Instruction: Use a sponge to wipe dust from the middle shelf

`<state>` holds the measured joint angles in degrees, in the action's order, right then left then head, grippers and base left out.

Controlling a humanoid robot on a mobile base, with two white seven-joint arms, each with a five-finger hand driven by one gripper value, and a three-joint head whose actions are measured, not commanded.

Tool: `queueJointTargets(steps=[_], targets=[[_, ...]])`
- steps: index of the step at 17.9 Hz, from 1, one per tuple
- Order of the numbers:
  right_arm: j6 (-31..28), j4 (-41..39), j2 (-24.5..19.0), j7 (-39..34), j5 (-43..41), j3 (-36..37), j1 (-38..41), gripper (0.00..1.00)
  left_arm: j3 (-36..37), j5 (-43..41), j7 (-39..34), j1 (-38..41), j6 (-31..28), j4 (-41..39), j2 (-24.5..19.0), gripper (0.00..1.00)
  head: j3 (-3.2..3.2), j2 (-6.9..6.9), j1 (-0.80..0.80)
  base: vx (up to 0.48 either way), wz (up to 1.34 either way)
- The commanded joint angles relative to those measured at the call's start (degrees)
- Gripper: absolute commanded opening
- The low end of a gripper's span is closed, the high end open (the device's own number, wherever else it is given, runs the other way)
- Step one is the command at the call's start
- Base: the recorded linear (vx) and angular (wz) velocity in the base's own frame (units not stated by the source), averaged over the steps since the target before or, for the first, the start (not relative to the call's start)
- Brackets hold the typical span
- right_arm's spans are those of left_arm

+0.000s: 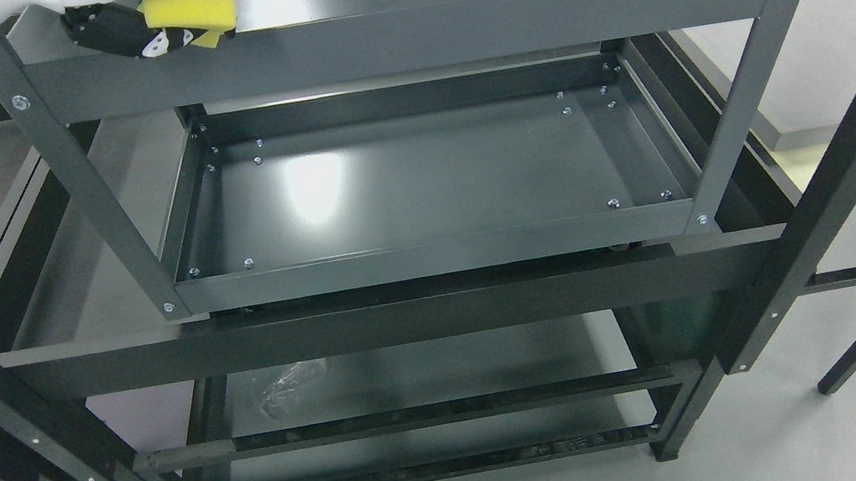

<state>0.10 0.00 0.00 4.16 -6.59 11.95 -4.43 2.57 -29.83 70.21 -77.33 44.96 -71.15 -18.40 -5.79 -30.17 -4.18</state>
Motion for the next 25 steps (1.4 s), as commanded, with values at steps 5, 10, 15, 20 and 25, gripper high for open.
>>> queueJointTargets(steps=[5, 10, 15, 20, 25], targets=[[-4.1, -1.0, 1.0, 0.0, 0.0, 0.0, 0.0, 1.0, 0.8, -12.5, -2.7, -9.6, 0.0, 18.9, 17.4, 0.02, 0.0, 0.0, 0.0, 0.0, 0.0], [-4.1, -1.0, 1.0, 0.0, 0.0, 0.0, 0.0, 1.0, 20.1, -4.0, -16.7, -14.1, -2.6, 24.6, 17.4, 0.04, 0.0, 0.0, 0.0, -0.003, 0.0], [-4.1, -1.0, 1.0, 0.0, 0.0, 0.0, 0.0, 1.0, 41.3, 8.6, -21.8, -19.6, -20.8, 22.4, 17.4, 0.04, 0.0, 0.0, 0.0, 0.0, 0.0], [-4.1, -1.0, 1.0, 0.0, 0.0, 0.0, 0.0, 1.0, 50.1, 8.8, -21.8, -19.5, -22.7, 20.5, 17.4, 0.06, 0.0, 0.0, 0.0, 0.0, 0.0], [-4.1, -1.0, 1.0, 0.0, 0.0, 0.0, -0.1, 1.0, 53.6, 8.6, -22.0, -19.5, -22.5, 17.8, 17.4, 0.06, 0.0, 0.0, 0.0, 0.0, 0.0]])
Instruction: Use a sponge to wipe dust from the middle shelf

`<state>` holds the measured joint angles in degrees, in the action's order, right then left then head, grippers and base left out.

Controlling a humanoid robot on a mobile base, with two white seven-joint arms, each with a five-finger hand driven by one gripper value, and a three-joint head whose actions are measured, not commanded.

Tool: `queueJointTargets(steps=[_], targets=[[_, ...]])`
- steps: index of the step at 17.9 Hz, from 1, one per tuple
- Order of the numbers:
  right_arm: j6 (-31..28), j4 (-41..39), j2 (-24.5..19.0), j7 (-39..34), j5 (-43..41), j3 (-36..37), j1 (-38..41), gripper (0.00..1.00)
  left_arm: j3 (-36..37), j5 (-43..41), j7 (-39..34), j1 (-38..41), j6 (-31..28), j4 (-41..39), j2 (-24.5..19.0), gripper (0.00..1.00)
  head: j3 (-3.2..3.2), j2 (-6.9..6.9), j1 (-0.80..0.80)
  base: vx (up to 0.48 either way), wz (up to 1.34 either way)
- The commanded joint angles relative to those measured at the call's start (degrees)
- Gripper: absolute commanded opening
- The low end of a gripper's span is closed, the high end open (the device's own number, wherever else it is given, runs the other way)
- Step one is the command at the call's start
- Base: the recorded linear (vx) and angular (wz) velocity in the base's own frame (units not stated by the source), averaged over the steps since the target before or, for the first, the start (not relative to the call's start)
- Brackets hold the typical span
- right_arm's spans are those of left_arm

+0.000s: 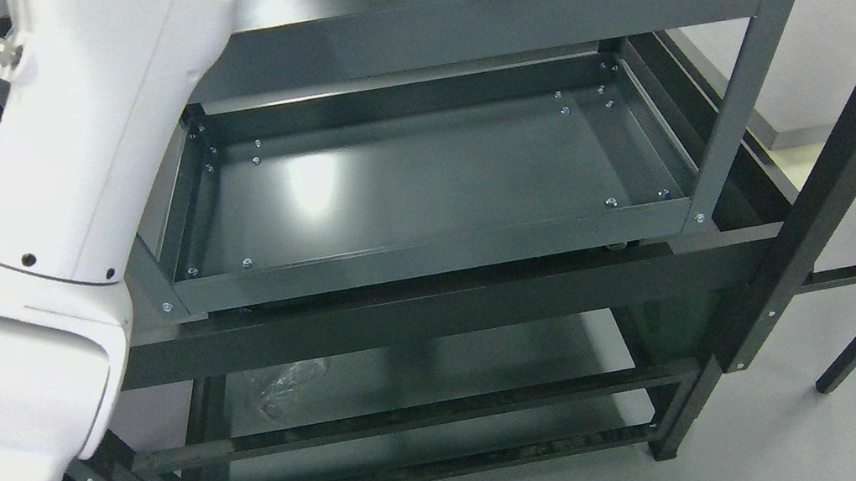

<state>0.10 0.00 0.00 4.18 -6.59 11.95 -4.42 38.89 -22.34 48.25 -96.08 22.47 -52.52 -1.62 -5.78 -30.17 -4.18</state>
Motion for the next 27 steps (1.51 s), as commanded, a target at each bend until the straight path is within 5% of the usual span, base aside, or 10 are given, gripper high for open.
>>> queueJointTargets(steps=[1, 9, 17, 21, 24, 27], targets=[[-4.2, -1.0, 1.0, 0.0, 0.0, 0.0, 0.0, 1.0, 16.8, 0.9, 0.0, -0.8, 0.2, -0.9, 0.6, 0.06, 0.0, 0.0, 0.0, 0.0, 0.0], [-4.1, -1.0, 1.0, 0.0, 0.0, 0.0, -0.1, 1.0, -3.3, -6.8, 7.5, -1.6, 8.3, -0.8, 0.6, 0.06, 0.0, 0.0, 0.0, 0.0, 0.0], [-4.1, -1.0, 1.0, 0.0, 0.0, 0.0, 0.0, 1.0, -26.2, -5.3, 22.7, 2.7, 18.8, -5.2, -13.1, 0.06, 0.0, 0.0, 0.0, 0.0, 0.0], [-4.1, -1.0, 1.0, 0.0, 0.0, 0.0, 0.0, 1.0, -34.8, 5.3, 28.6, 9.1, 18.7, -9.8, -15.8, 0.07, 0.0, 0.0, 0.0, 0.0, 0.0], [-4.1, -1.0, 1.0, 0.0, 0.0, 0.0, -0.1, 1.0, -35.0, 20.1, 28.0, 11.4, 14.3, -11.5, -13.3, 0.08, 0.0, 0.0, 0.0, 0.0, 0.0], [-4.1, -1.0, 1.0, 0.0, 0.0, 0.0, -0.1, 1.0, -35.1, 26.0, 27.9, 19.7, 10.0, -18.4, -3.5, 0.08, 0.0, 0.0, 0.0, 0.0, 0.0]])
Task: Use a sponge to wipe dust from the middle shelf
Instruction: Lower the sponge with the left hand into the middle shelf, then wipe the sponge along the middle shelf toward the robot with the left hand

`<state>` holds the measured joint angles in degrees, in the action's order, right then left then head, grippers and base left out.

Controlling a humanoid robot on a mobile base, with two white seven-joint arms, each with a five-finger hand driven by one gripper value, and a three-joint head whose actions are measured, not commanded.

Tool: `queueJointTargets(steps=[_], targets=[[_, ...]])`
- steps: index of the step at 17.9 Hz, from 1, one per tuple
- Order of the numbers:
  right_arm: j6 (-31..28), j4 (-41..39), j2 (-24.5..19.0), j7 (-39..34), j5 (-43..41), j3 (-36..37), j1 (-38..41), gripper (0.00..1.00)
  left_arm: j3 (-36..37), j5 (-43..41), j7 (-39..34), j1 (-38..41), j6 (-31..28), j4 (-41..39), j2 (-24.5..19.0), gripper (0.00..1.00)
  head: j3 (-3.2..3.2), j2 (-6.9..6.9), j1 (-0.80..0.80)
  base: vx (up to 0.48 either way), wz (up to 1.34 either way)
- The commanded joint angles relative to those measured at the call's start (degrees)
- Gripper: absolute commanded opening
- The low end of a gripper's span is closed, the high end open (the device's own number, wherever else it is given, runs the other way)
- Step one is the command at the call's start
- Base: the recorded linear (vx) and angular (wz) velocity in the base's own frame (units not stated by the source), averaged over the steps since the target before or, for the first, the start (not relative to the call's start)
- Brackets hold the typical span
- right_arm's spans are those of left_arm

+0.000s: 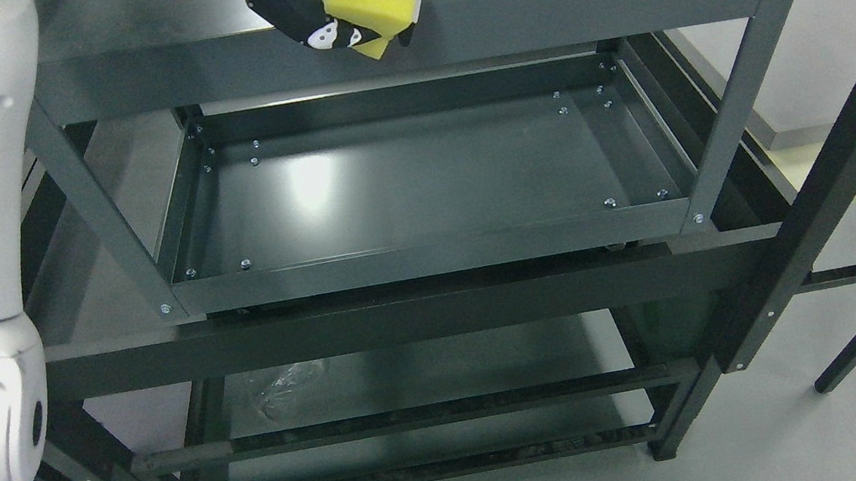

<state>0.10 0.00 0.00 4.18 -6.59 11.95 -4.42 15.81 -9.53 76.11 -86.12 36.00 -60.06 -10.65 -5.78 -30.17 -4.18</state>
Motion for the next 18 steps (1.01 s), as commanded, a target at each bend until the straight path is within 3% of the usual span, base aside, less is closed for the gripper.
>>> queueJointTargets(steps=[1, 3, 5, 7, 9, 13, 15, 17, 18], targets=[[-4.1, -1.0, 1.0, 0.0, 0.0, 0.0, 0.0, 1.0, -12.0, 14.1, -0.2, 13.7, -5.1, -12.9, 9.7, 0.08, 0.0, 0.0, 0.0, 0.0, 0.0], [-4.2, -1.0, 1.0, 0.0, 0.0, 0.0, -0.1, 1.0, -8.8, 14.3, -3.8, 24.3, -7.1, -15.9, 9.7, 0.09, 0.0, 0.0, 0.0, 0.0, 0.0], [-4.1, -1.0, 1.0, 0.0, 0.0, 0.0, 0.0, 1.0, -1.3, 14.7, -14.3, 31.3, -7.8, -15.4, 9.7, 0.12, 0.0, 0.0, 0.0, 0.0, 0.0], [-4.1, -1.0, 1.0, 0.0, 0.0, 0.0, -0.1, 1.0, 1.2, 15.8, -24.1, 37.9, -10.0, -13.7, 9.7, 0.16, 0.0, 0.0, 0.0, 0.0, 0.0], [-4.1, -1.0, 1.0, 0.0, 0.0, 0.0, -0.1, 1.0, 1.7, 21.3, -36.8, 43.7, -10.6, -12.4, 9.7, 0.17, 0.0, 0.0, 0.0, 0.0, 0.0], [-4.1, -1.0, 1.0, 0.0, 0.0, 0.0, 0.0, 1.0, 1.4, 21.5, -48.1, 56.0, -12.4, -13.5, 9.7, 0.3, 0.0, 0.0, 0.0, 0.0, 0.0], [-4.1, -1.0, 1.0, 0.0, 0.0, 0.0, 0.0, 1.0, 0.0, 22.4, -54.7, 60.3, -12.3, -15.9, 9.7, 0.23, 0.0, 0.0, 0.0, 0.0, 0.0], [-4.1, -1.0, 1.0, 0.0, 0.0, 0.0, 0.0, 1.0, -1.7, 27.4, -66.1, 62.8, -10.4, -16.2, 9.7, 0.0, 0.0, 0.0, 0.0, 0.0, 0.0], [-4.1, -1.0, 1.0, 0.0, 0.0, 0.0, 0.0, 1.0, -1.7, 28.0, -71.3, 63.5, -9.5, -16.2, 9.7, 0.0, 0.0, 0.0, 0.0, 0.0, 0.0]])
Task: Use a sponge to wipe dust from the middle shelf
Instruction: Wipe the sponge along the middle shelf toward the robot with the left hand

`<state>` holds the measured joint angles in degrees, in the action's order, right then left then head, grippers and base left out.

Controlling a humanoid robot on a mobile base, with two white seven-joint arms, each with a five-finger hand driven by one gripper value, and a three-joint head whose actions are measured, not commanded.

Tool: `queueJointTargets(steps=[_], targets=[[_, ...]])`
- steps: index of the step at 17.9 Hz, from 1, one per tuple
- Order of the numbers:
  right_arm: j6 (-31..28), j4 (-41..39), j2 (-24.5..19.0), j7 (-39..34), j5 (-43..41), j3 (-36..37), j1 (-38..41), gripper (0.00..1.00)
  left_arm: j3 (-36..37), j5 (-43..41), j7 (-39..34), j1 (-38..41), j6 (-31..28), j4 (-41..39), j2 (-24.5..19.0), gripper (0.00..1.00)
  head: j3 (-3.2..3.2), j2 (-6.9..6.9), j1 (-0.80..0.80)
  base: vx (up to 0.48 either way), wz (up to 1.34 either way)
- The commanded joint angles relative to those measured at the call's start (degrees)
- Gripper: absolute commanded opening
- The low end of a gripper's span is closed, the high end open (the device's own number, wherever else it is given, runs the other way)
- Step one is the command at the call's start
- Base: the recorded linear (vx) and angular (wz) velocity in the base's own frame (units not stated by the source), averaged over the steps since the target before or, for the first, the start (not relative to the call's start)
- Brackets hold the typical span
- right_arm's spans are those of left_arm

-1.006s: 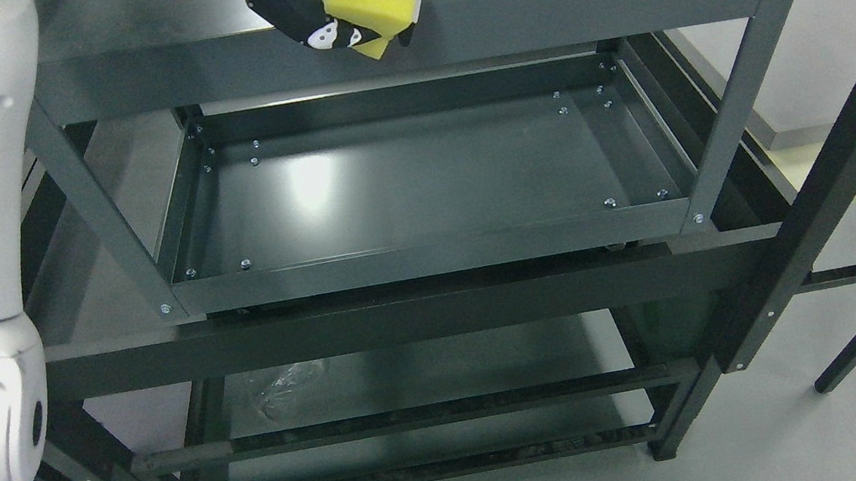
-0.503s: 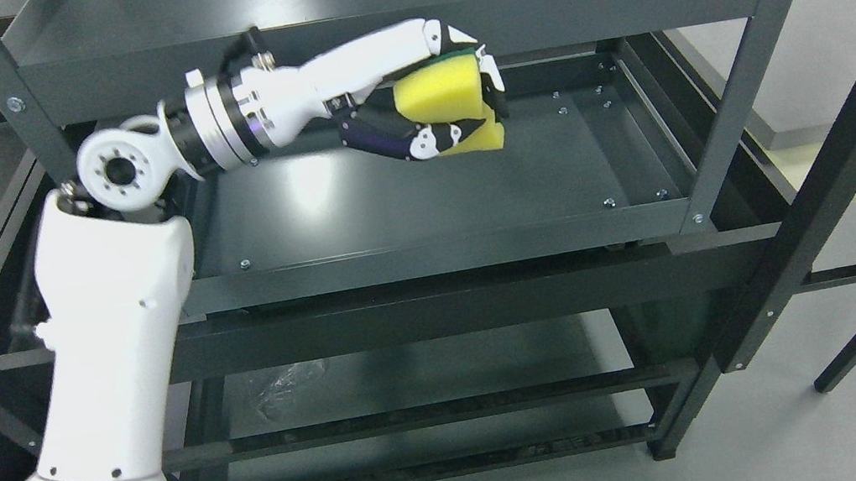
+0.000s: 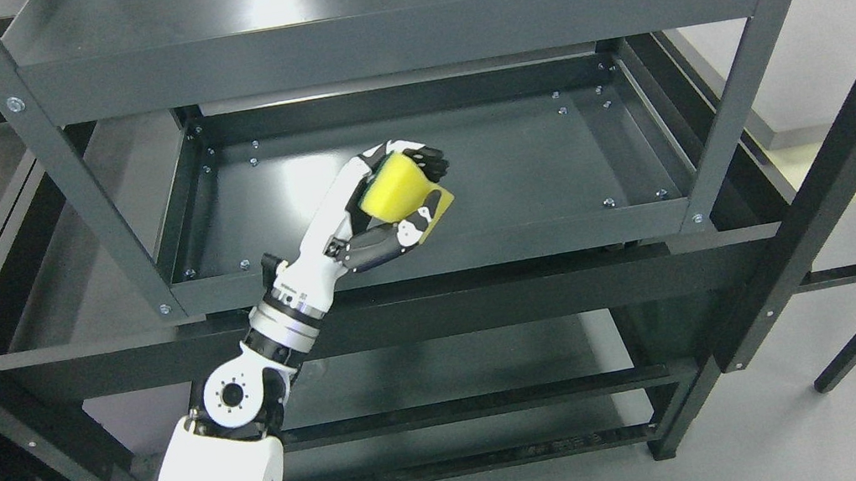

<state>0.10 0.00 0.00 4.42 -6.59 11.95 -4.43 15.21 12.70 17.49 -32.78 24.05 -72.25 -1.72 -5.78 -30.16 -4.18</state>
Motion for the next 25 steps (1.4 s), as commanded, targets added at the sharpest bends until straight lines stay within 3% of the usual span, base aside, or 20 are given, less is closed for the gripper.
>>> queueJointTargets(steps=[1, 3, 7, 11, 15, 20, 25], targets=[[-4.1, -1.0, 1.0, -0.3, 0.0, 0.0, 0.0, 1.0, -1.1, 5.7, -17.8, 10.8, 3.0, -4.2, 0.7, 0.0, 0.0, 0.0, 0.0, 0.0, 0.0], [-4.1, -1.0, 1.0, -0.3, 0.0, 0.0, 0.0, 1.0, -1.7, 5.7, -21.5, 11.7, 3.8, -5.7, 0.7, 0.0, 0.0, 0.0, 0.0, 0.0, 0.0], [-4.1, -1.0, 1.0, -0.3, 0.0, 0.0, 0.0, 1.0, -4.5, 3.0, -21.5, 14.2, 3.6, -9.1, 0.7, 0.0, 0.0, 0.0, 0.0, 0.0, 0.0], [-4.1, -1.0, 1.0, -0.3, 0.0, 0.0, 0.0, 1.0, -11.8, -2.8, -21.6, 13.8, 1.5, -9.1, 0.7, 0.0, 0.0, 0.0, 0.0, 0.0, 0.0], [-4.1, -1.0, 1.0, -0.3, 0.0, 0.0, -0.1, 1.0, -16.0, -3.0, -21.4, 15.9, 0.3, -9.3, 0.7, 0.0, 0.0, 0.0, 0.0, 0.0, 0.0], [-4.1, -1.0, 1.0, -0.3, 0.0, 0.0, 0.0, 1.0, -16.9, -2.9, -21.4, 19.7, 0.5, -16.0, 0.7, 0.0, 0.0, 0.0, 0.0, 0.005, -0.01], [-4.1, -1.0, 1.0, -0.3, 0.0, 0.0, -0.1, 1.0, -16.0, -2.9, -21.4, 19.7, 0.1, -17.0, 0.7, 0.0, 0.0, 0.0, 0.0, -0.001, 0.0]])
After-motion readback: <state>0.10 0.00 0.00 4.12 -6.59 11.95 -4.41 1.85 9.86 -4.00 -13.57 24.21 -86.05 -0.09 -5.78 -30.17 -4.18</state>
